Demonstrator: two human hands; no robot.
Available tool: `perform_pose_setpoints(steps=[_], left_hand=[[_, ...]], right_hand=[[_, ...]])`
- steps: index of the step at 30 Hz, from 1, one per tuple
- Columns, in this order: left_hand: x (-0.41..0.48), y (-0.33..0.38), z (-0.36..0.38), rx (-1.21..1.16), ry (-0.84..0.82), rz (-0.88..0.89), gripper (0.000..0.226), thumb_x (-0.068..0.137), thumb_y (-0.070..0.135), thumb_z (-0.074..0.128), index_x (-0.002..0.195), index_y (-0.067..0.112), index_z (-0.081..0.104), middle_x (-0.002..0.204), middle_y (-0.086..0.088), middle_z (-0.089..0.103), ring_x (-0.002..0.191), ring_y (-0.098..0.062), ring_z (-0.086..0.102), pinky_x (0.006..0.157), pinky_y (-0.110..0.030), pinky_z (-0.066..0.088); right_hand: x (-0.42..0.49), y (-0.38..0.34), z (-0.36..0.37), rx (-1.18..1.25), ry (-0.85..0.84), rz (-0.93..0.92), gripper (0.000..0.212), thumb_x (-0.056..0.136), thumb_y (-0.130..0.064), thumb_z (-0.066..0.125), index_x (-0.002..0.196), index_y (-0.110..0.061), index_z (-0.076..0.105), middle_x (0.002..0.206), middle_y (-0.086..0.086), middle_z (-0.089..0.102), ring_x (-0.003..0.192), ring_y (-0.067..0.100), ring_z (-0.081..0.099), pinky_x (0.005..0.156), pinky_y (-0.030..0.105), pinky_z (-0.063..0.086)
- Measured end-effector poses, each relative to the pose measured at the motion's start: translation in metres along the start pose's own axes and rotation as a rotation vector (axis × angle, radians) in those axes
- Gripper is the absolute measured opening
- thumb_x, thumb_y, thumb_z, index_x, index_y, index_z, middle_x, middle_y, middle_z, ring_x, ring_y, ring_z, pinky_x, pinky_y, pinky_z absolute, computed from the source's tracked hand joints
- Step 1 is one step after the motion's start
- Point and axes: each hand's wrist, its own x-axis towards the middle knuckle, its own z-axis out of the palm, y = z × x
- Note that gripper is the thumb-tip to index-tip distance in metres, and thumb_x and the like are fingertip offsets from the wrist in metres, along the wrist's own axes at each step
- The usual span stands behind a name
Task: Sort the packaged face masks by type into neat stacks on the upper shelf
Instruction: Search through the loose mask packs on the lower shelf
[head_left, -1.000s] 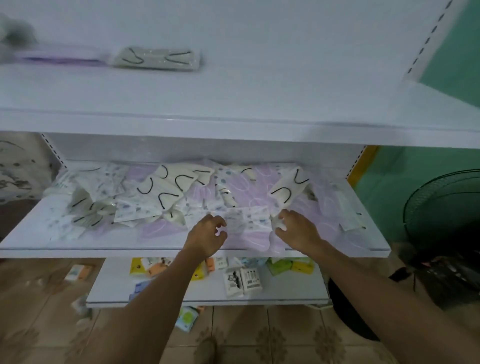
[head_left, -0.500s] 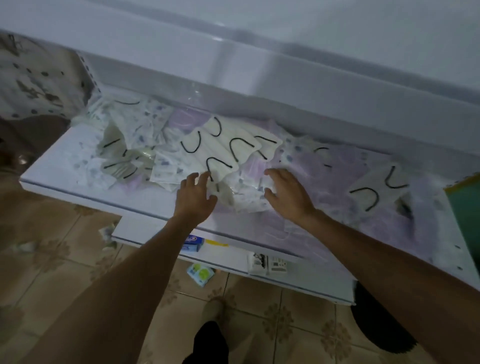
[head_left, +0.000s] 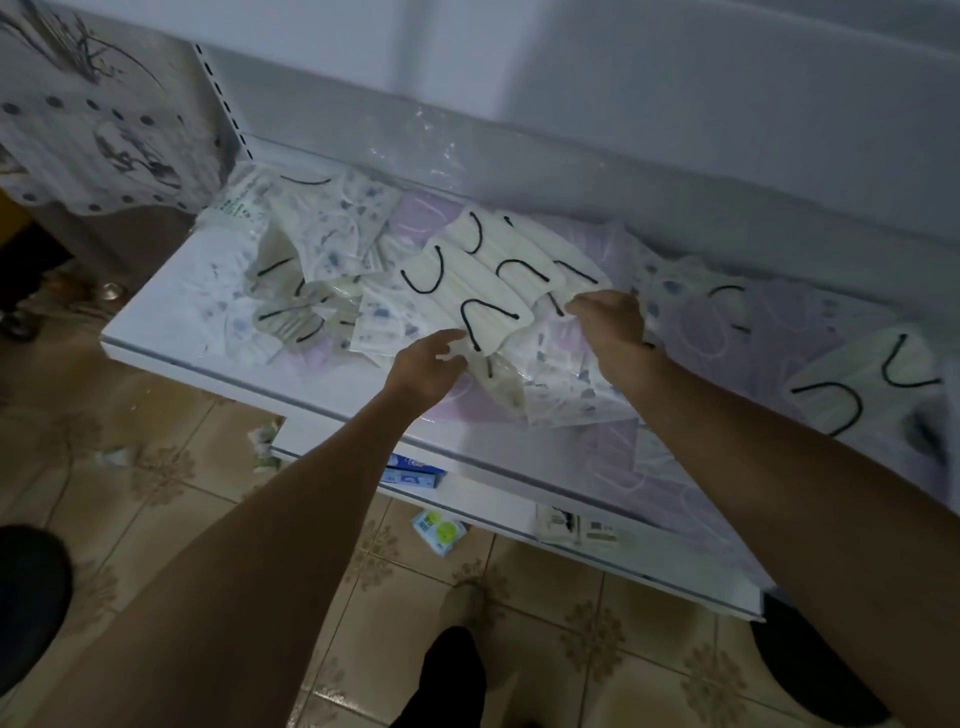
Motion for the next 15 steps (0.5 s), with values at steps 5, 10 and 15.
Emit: perform_pose_setpoints(steps=[5, 10, 15], left_hand=[[0.005, 0.009, 0.013, -0.007, 0.056, -0.03, 0.034, 0.09, 0.012, 0.055, 0.124, 0.012, 0.059, 0.127, -0.005, 0.059, 0.117, -0.017, 0.053, 0.085, -0.011, 0.031], [0.002, 0.016, 0.026, 0.078, 0.018, 0.088, 0.026, 0.084, 0.008, 0.06, 0.109, 0.01, 0.066, 0.113, -0.005, 0.065, 0.107, -0.019, 0.059, 0.083, -0.013, 0.036], [0.0, 0.016, 0.026, 0.159, -0.027, 0.231, 0.026, 0.081, 0.005, 0.06, 0.104, 0.012, 0.07, 0.109, -0.004, 0.067, 0.102, -0.019, 0.059, 0.081, -0.013, 0.037]], right_hand=[[-0.016, 0.004, 0.012, 0.071, 0.015, -0.017, 0.035, 0.082, -0.019, 0.07, 0.091, 0.014, 0.067, 0.084, 0.026, 0.068, 0.064, 0.018, 0.054, 0.056, 0.023, 0.041], [-0.023, 0.006, 0.022, 0.128, -0.004, -0.01, 0.04, 0.074, -0.025, 0.078, 0.061, 0.007, 0.058, 0.061, 0.013, 0.051, 0.06, 0.02, 0.05, 0.057, 0.028, 0.038], [-0.022, -0.002, 0.022, 0.206, 0.099, 0.068, 0.035, 0.071, -0.014, 0.08, 0.078, -0.011, 0.046, 0.091, 0.008, 0.051, 0.082, 0.02, 0.054, 0.068, 0.027, 0.045]])
